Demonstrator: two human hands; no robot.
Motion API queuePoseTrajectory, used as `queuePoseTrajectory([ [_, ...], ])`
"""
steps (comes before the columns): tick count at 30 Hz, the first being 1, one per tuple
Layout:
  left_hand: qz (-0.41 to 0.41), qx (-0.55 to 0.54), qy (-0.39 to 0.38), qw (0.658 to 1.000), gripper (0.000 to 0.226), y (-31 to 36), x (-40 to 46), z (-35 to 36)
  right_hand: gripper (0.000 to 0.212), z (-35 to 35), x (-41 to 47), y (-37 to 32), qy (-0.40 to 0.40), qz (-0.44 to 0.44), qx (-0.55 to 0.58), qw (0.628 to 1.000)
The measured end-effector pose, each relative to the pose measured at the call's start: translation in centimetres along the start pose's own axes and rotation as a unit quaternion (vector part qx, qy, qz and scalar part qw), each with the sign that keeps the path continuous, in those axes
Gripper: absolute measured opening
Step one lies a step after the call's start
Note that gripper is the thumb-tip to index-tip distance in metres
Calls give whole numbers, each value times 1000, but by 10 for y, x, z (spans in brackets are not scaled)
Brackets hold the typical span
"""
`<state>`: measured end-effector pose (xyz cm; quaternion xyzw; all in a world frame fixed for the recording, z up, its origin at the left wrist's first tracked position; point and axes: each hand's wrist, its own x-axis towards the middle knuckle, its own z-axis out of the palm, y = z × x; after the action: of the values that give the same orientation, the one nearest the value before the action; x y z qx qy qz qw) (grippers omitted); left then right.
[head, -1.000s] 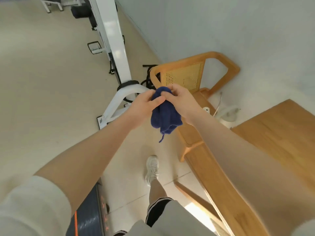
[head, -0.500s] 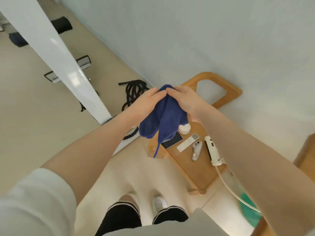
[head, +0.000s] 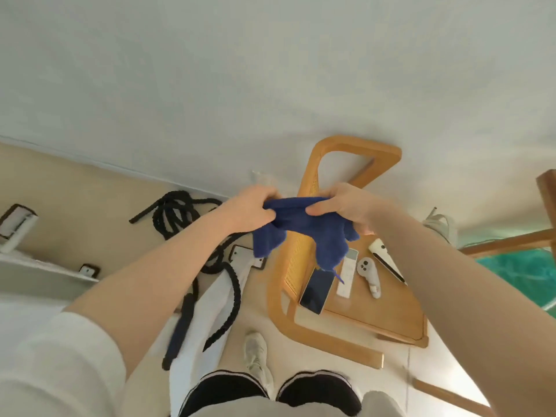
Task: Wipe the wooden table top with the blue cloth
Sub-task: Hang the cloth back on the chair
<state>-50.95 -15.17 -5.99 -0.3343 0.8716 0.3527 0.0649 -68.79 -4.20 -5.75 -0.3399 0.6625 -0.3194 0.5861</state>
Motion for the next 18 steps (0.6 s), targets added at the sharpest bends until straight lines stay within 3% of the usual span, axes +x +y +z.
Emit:
queuePoseTrajectory([
  [6, -15, 62, -4, 998, 17, -67, 57, -16, 24, 5, 39, 20, 96, 59, 167, 979],
  [9, -30, 63, -6, 998, 19, -91, 91, -8, 11, 4, 64, 34, 173, 93, 30, 980],
  [12, -59, 78, -19, 995, 22, -113, 124, 12, 22, 3, 92, 48, 230, 133, -24, 964],
  [16, -45, 187, 10, 981, 60, -117, 130, 40, 43, 12, 120, 68, 271, 188, -68, 942],
  [18, -6, 112, -44, 993, 49, -103, 120, 59, 41, 23, 124, 79, 279, 183, -73, 940],
])
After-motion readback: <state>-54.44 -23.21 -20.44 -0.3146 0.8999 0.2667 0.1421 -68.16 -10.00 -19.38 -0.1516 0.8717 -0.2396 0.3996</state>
